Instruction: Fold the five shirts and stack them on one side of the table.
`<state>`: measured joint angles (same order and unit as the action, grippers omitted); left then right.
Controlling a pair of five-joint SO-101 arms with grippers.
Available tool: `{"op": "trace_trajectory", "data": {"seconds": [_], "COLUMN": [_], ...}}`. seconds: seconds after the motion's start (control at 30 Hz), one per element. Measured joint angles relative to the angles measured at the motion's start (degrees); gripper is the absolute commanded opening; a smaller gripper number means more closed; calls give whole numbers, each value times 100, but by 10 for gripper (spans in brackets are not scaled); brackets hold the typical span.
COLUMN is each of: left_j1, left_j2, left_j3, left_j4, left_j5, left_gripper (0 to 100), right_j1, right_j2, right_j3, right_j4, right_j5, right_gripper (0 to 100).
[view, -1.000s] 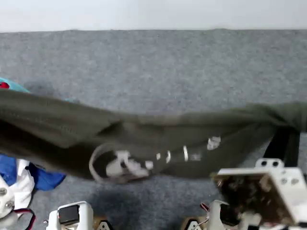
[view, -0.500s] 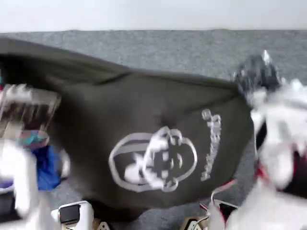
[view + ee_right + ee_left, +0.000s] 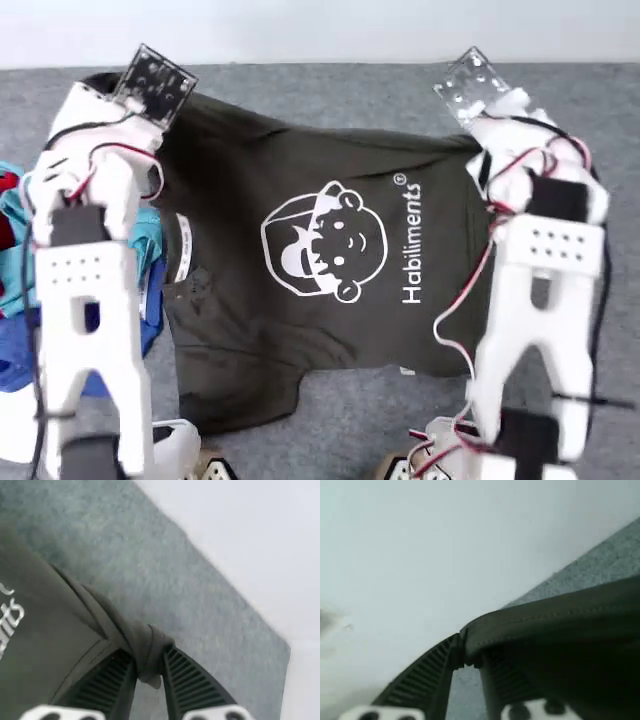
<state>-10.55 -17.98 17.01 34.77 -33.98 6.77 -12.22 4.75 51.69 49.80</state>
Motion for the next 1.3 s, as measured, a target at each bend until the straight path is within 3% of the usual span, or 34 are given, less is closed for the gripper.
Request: {"op": "trace_trajectory", "data": {"seconds": [0.33,0.57,1.13,1.3], "left_j1": [97,273,369,422], "left_j2": [1820,1987,1196,791], "left_j3": [-1521,-2013,-2022,-1477], "left_j4": [-132,791,5987,6382], "left_j5": [0,0,-97,-246], "left_gripper": [13,13,13,14], "right_j1": [-141,-343,-343,-334], "right_j2": [1187,1556,1600,1600], "right_j3": [0,0,0,0], "right_j4": [-2409,-2646,1741,2875], "right_j5": [18,18,9,9], "right_gripper": [9,9,11,11]}}
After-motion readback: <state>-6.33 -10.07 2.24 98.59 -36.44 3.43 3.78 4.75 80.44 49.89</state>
